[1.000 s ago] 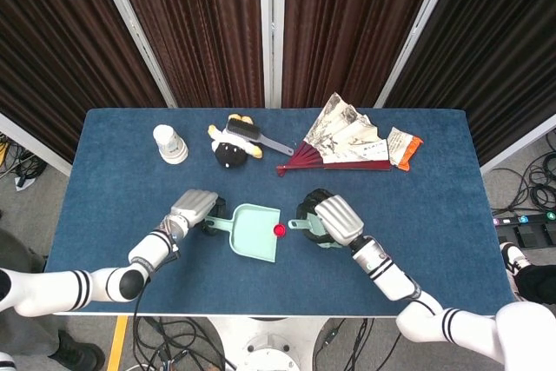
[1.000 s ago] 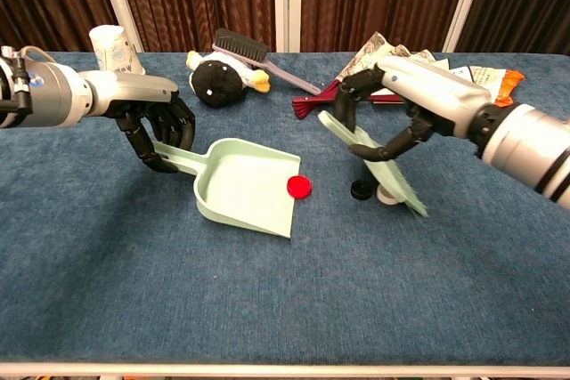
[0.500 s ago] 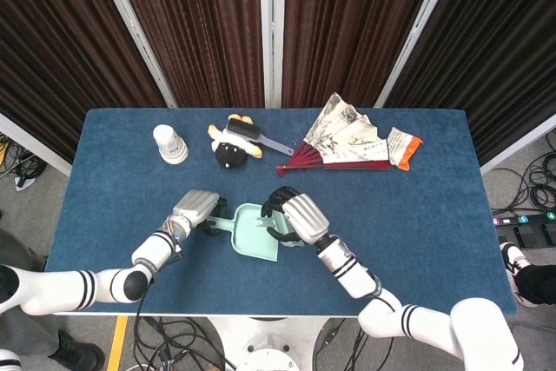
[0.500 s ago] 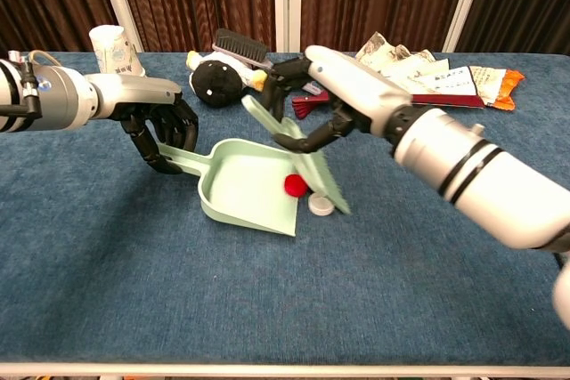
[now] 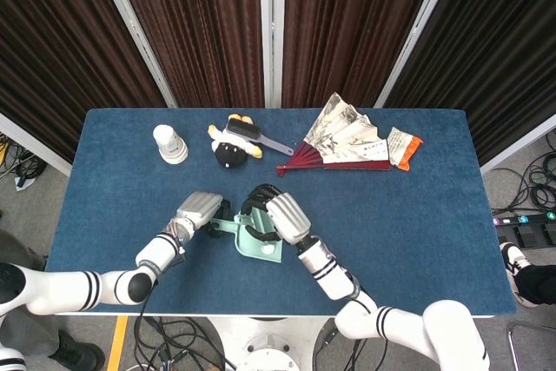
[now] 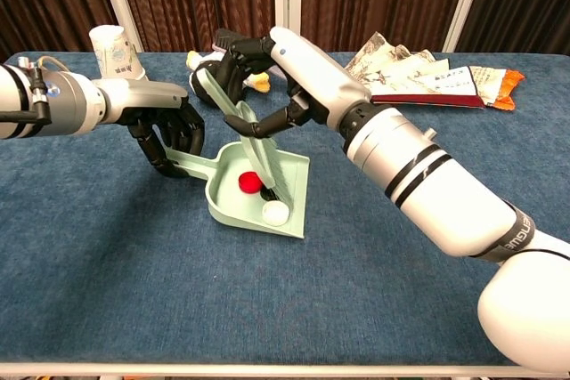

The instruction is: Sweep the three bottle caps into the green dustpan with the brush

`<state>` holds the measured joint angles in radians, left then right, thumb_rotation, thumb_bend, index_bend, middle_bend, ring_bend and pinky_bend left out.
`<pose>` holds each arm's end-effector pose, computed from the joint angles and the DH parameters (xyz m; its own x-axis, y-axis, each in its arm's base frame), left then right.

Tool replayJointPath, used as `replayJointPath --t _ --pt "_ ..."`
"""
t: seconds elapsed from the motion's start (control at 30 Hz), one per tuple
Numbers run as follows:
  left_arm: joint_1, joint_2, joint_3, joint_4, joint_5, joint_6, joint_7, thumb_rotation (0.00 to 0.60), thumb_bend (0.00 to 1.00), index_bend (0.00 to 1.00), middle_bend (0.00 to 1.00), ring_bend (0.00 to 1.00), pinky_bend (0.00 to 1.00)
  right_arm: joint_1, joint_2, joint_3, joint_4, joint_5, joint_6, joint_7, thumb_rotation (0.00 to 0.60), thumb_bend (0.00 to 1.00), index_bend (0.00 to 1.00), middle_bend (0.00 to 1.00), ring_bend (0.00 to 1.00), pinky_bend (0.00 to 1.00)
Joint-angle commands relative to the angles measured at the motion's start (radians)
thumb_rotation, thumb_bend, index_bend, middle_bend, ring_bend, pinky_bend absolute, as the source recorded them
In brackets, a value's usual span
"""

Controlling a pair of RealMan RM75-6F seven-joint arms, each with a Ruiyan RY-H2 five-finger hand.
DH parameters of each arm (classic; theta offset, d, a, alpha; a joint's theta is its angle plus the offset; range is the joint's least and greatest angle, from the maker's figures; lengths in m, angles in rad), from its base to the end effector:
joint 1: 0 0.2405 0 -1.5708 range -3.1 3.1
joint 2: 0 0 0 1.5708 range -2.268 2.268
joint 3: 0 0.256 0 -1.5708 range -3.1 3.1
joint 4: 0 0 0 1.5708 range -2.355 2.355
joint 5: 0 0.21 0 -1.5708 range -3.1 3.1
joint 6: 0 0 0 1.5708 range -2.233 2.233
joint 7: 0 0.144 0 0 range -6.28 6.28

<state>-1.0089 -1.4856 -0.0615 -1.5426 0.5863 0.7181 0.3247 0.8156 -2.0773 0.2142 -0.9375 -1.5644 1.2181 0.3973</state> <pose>-0.1360 0.3507 -0.0414 0.3431 0.6194 0.7061 0.9392 -0.2353 -0.2499 -0.0592 -0.3203 -0.1119 -0.1235 -0.2940 0.9478 -0.7844 -0.5561 -0.2747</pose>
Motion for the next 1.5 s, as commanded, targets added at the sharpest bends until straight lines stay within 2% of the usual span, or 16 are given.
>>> replayJointPath --t 0.03,0.3,0.43,0.63,0.8,0.97,1.2,1.33,1.37,1.43,1.5 --pt "0.0 -0.001 0.002 0.002 -0.002 0.004 0.0 0.6 0.35 0.57 0.55 0.38 0.29 -0.003 0.01 0.002 -0.004 -0.008 0.025 0.021 0.6 0.59 0.73 0.62 0.29 0.22" --pt "0.0 0.006 0.003 -0.002 -0.003 0.015 0.002 0.6 0.35 0.57 0.55 0.38 0.29 -0.067 0.158 -0.046 -0.14 -0.011 0.043 0.009 0.6 0.59 0.73 0.62 0.29 0.22" --pt "0.004 0.003 0.0 -0.004 -0.001 0.028 -0.002 0.6 0.34 0.55 0.54 0.38 0.29 -0.095 0.236 -0.074 -0.189 -0.009 0.031 -0.051 0.6 0.59 0.73 0.63 0.29 0.22" --pt "0.019 0.017 -0.005 -0.016 0.016 0.02 -0.028 0.6 0.34 0.3 0.41 0.34 0.33 -0.115 0.396 -0.088 -0.261 0.023 -0.032 -0.181 0.6 0.59 0.73 0.62 0.28 0.22" --pt "0.026 0.035 -0.004 -0.031 0.032 0.014 -0.041 0.6 0.33 0.22 0.29 0.23 0.34 -0.125 0.506 -0.093 -0.3 0.071 -0.104 -0.266 0.6 0.6 0.68 0.58 0.24 0.18" --pt "0.05 0.06 -0.007 -0.068 0.059 0.061 -0.051 0.6 0.32 0.17 0.21 0.13 0.33 -0.126 0.591 -0.13 -0.353 0.079 -0.176 -0.352 0.6 0.6 0.65 0.55 0.2 0.14" --pt "0.13 0.115 -0.008 -0.144 0.194 0.204 -0.075 0.6 0.31 0.16 0.2 0.1 0.28 -0.109 0.602 -0.169 -0.366 0.096 -0.274 -0.474 0.6 0.57 0.47 0.43 0.09 0.05" --pt "0.186 0.148 0.003 -0.165 0.264 0.3 -0.072 0.6 0.3 0.16 0.2 0.1 0.26 -0.105 0.599 -0.178 -0.38 0.131 -0.321 -0.551 0.6 0.54 0.25 0.31 0.01 0.0" --pt "0.202 0.16 0.007 -0.168 0.277 0.319 -0.074 0.6 0.3 0.16 0.2 0.1 0.26 -0.106 0.602 -0.178 -0.39 0.145 -0.332 -0.569 0.6 0.54 0.17 0.26 0.0 0.0" --pt "0.225 0.18 0.011 -0.169 0.295 0.343 -0.079 0.6 0.28 0.16 0.2 0.1 0.26 -0.114 0.609 -0.175 -0.406 0.159 -0.326 -0.579 0.6 0.52 0.06 0.21 0.0 0.0" --pt "0.256 0.201 0.015 -0.159 0.315 0.375 -0.091 0.6 0.27 0.16 0.2 0.1 0.25 -0.131 0.624 -0.166 -0.423 0.165 -0.292 -0.58 0.6 0.5 0.01 0.18 0.0 0.0"
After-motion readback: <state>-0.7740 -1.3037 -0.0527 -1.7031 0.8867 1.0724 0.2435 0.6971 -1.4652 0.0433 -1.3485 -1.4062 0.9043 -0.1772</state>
